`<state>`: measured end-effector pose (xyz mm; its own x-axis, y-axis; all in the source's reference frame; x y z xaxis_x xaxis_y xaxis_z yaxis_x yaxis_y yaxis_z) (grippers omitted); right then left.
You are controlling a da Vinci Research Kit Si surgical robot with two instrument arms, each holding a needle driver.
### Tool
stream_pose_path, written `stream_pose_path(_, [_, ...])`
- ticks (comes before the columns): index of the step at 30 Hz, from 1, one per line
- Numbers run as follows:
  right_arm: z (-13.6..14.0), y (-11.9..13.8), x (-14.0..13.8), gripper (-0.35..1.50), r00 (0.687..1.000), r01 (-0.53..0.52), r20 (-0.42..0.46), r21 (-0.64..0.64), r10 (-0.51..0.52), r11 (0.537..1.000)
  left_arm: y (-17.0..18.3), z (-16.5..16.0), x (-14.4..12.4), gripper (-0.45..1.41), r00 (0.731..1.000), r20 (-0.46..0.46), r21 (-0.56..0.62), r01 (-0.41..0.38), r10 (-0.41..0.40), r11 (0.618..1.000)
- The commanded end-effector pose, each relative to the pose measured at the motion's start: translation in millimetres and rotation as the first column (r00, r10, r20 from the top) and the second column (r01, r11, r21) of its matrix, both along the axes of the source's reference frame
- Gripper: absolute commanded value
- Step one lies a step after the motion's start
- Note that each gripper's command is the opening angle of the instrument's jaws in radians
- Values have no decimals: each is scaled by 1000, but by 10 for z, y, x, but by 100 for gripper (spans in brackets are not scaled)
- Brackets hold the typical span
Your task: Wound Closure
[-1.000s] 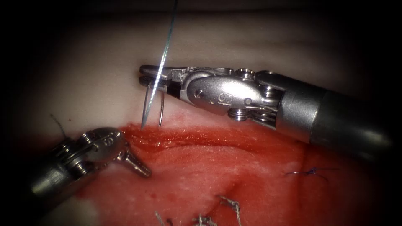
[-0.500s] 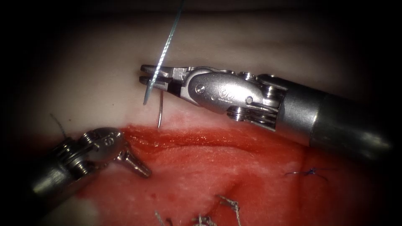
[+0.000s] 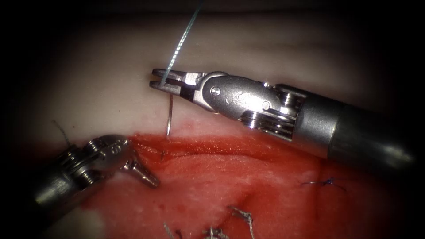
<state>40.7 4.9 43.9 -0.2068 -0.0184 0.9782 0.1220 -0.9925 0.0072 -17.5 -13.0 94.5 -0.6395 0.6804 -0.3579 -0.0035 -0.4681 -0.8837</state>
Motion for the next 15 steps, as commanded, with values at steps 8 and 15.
stream_pose_path(8, [5,7,4,-35,999,-35,-22,142,38,989,21,-9,-2,-45,998,-35,36,43,-42,998])
stream_pose_path(15, [12,12,-4,-35,997,-55,-35,264,66,963,39,-7,20,-3,988,-41,449,151,-148,881])
